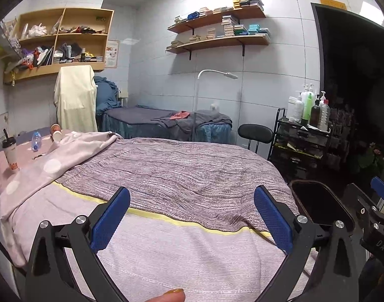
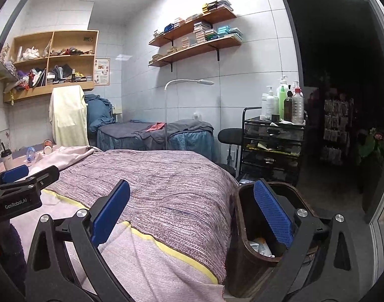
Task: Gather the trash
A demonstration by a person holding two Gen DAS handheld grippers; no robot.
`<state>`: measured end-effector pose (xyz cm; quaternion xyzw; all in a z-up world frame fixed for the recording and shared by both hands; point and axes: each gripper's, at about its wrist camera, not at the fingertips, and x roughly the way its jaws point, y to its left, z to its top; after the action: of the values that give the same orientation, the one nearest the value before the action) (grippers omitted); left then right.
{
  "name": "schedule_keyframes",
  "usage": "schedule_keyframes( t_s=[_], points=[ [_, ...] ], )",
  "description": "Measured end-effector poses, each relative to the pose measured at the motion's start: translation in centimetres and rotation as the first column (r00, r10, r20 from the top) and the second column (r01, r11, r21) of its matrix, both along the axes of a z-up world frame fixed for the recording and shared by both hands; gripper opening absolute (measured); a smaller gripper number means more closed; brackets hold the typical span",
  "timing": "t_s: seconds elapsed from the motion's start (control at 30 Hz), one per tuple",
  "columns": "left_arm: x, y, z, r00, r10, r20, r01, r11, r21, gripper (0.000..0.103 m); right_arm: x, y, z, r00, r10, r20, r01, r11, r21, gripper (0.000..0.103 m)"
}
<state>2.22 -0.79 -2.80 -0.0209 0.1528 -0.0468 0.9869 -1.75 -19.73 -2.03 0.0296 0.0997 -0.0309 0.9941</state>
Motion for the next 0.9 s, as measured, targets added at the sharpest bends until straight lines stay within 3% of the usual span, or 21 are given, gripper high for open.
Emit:
schedule_keyframes(
  t_s=[0.9],
  points=[
    [-0.20, -0.05, 0.26, 1.000, -0.004, 0.000, 0.004, 1.000, 0.007, 0.097, 0.04, -0.69, 0.13, 1.000, -0.005, -0.004, 0.005, 1.000, 0.014, 0.097]
  ],
)
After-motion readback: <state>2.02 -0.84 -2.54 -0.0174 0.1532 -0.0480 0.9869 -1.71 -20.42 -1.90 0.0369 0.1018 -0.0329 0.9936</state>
